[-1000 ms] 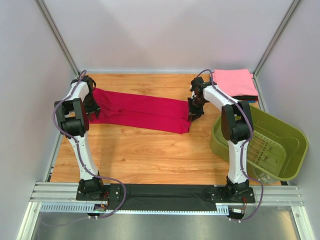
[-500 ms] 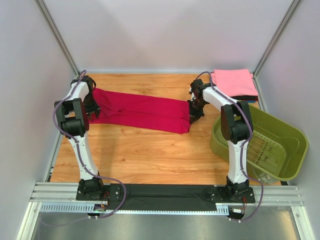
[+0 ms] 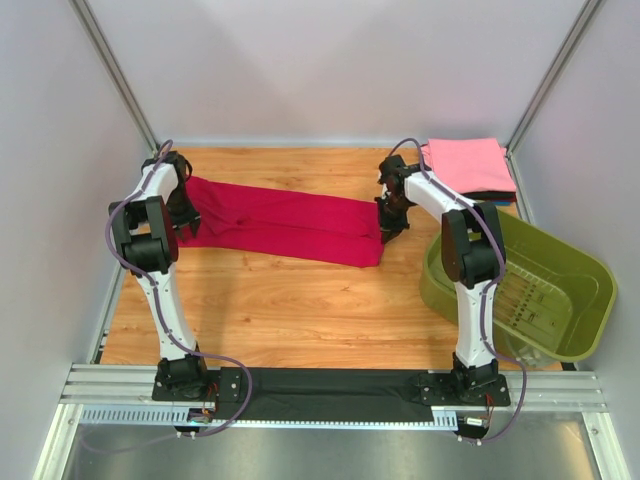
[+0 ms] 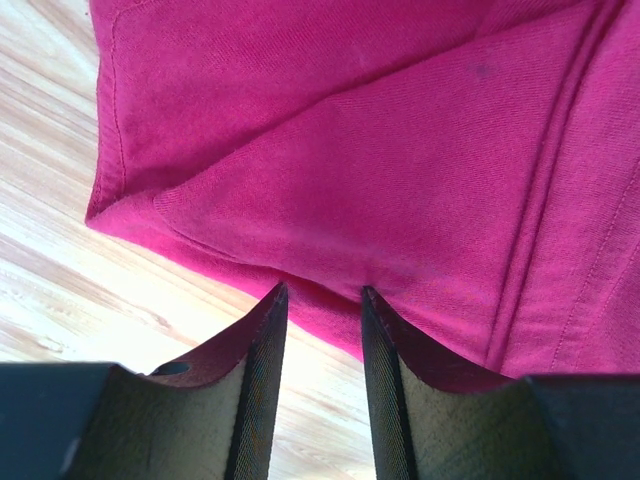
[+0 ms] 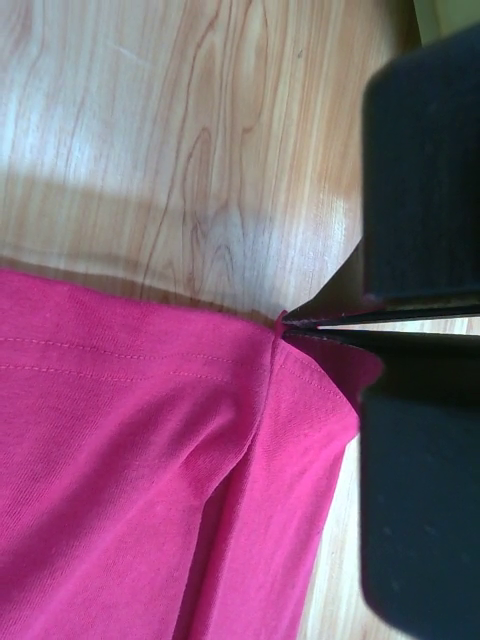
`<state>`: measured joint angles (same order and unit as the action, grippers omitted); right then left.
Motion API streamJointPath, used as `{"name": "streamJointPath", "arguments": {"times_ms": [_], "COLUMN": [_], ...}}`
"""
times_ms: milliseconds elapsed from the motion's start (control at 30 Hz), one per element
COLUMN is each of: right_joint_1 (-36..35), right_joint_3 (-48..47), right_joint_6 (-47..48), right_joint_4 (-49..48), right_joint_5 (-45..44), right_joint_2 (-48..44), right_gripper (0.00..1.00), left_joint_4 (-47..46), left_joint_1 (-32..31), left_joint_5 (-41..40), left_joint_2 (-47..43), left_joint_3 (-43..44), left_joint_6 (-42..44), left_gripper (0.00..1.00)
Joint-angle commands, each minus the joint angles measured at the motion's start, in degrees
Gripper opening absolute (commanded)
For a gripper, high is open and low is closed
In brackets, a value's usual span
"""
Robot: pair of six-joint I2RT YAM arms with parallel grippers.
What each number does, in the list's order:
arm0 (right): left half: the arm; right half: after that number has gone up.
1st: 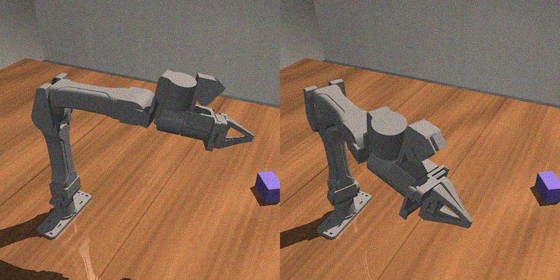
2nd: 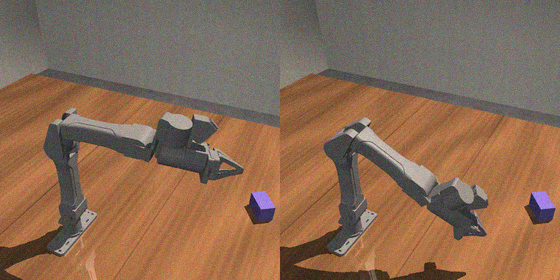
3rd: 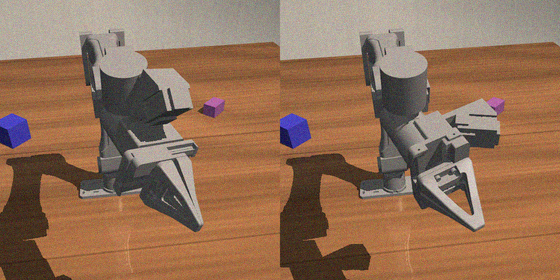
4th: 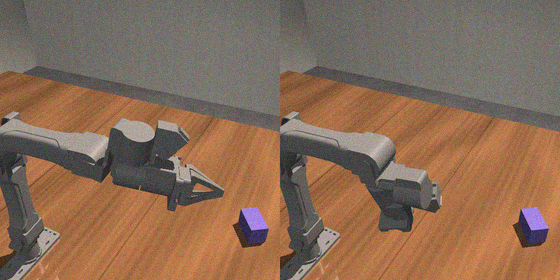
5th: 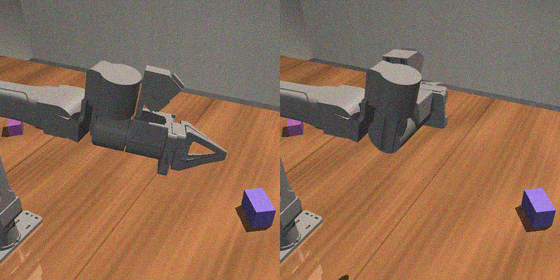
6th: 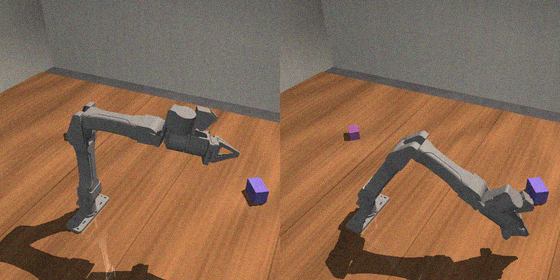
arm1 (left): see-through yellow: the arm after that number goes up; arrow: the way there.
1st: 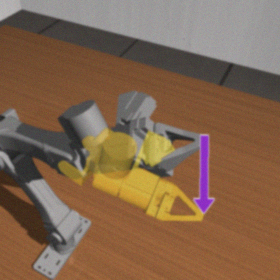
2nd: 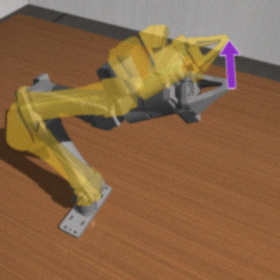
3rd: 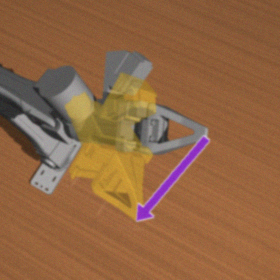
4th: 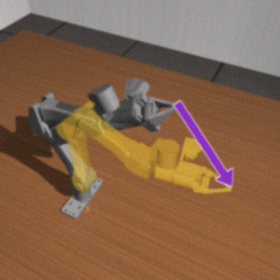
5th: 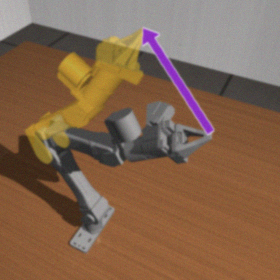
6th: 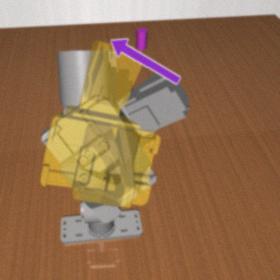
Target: Fold and stack the t-shirts
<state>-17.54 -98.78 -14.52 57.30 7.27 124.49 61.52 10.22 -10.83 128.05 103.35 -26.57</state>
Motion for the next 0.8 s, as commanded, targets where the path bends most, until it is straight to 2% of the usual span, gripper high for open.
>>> {"name": "streamJointPath", "arguments": {"times_ms": [0,200,500,767], "right_joint_1": [-1.0,-1.9,-2.8,-3.2], "right_joint_3": [0.1,1.7,0.3,3.4], "right_joint_6": [0.6,0.7,-0.3,-0.9], "right_joint_4": [-2.8,-6.1,-2.6,-6.0], "right_joint_5": [-3.1,-4.9,-7.2,-6.5], "right_joint_2": [-3.8,-6.0,-6.3,-10.1], "right_gripper": [0.0,0.0,0.0,0.0], "left_joint_4": [-1.1,0.8,0.3,0.2], "left_joint_1": [0.4,0.4,0.4,0.4], "left_joint_5": [-2.1,-3.5,-1.6,-1.1], "left_joint_2": [2.2,3.9,3.3,2.6], "left_joint_3": [1.1,3.7,2.8,3.1], "left_joint_6": [1.2,2.8,1.6,2.3], "left_gripper": [0.42,0.42,0.42,0.42]}}
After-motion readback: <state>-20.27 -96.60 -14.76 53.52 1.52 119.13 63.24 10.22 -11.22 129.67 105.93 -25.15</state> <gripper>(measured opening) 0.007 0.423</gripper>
